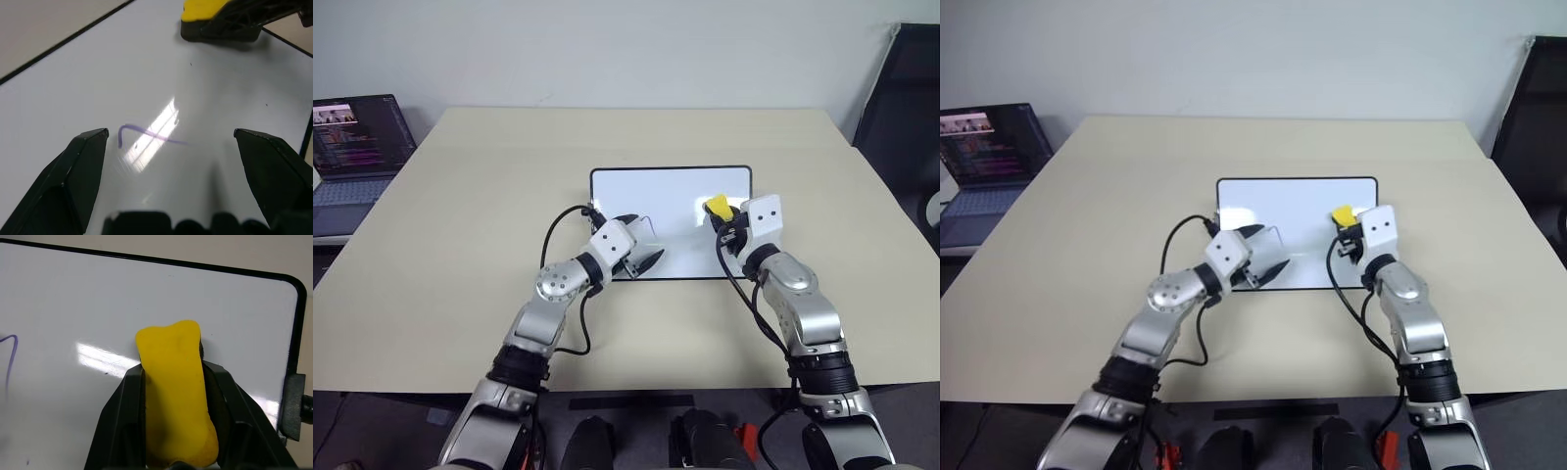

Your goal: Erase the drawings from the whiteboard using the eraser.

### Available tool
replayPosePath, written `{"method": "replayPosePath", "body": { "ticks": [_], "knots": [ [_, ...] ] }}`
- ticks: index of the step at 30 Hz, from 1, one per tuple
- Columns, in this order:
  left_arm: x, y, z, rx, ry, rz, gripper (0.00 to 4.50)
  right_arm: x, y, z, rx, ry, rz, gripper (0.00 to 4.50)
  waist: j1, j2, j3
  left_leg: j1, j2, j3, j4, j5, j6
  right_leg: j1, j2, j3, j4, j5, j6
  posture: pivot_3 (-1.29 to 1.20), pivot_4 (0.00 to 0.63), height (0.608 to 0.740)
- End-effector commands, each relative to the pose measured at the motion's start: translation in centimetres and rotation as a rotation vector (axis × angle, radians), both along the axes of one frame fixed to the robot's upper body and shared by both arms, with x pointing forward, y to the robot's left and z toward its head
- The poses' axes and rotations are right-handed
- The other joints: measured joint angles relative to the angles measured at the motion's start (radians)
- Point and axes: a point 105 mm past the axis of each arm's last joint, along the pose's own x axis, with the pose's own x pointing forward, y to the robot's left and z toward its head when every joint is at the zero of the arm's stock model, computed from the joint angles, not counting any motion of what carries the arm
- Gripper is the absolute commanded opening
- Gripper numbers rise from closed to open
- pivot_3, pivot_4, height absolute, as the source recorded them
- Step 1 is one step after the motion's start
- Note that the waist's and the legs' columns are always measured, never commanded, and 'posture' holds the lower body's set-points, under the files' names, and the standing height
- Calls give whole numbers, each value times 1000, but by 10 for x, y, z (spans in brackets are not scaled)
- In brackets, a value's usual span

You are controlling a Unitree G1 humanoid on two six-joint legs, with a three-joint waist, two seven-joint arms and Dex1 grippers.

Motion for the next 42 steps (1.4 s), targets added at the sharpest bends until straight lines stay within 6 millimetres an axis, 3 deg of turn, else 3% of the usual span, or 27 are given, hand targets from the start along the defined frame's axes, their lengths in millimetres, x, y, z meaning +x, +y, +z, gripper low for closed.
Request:
{"method": "replayPosePath", "body": {
  "ticks": [1,7,15,21,28,36,42],
  "knots": [
    [-9,12,13,-15,-70,71,4500,-8,17,25,22,-114,66,1261,-1,0,1,0,0,0,0,0,0,0,0,0,0,0,0,0,150,740],
    [-13,35,4,-4,-55,200,4500,-12,48,34,13,-171,167,1261,1,0,2,0,0,0,0,0,0,0,0,0,0,0,0,0,150,740],
    [-20,36,-4,-3,-35,215,4500,-10,86,41,39,-198,266,1261,1,-1,2,0,0,0,-1,0,0,0,0,0,-1,0,0,0,150,740],
    [-23,39,-9,-17,-11,226,4500,-13,113,32,-2,-179,331,1261,1,-1,3,0,1,0,-1,0,0,0,0,0,-1,0,-1,0,150,740],
    [-21,37,-8,-19,-7,226,4500,1,105,-2,-156,-55,258,1261,1,-1,3,0,0,0,-1,0,0,0,-1,0,0,0,-1,0,150,740],
    [-16,34,-3,-22,-17,222,4500,12,92,-11,-217,0,182,1261,1,-1,2,1,0,0,0,0,0,0,-1,0,2,0,-1,0,150,740],
    [-13,33,-1,-22,-18,218,4500,5,80,-24,-253,43,188,1261,5,-1,2,2,0,0,3,0,0,1,-1,-1,3,0,0,0,150,740]
  ]
}}
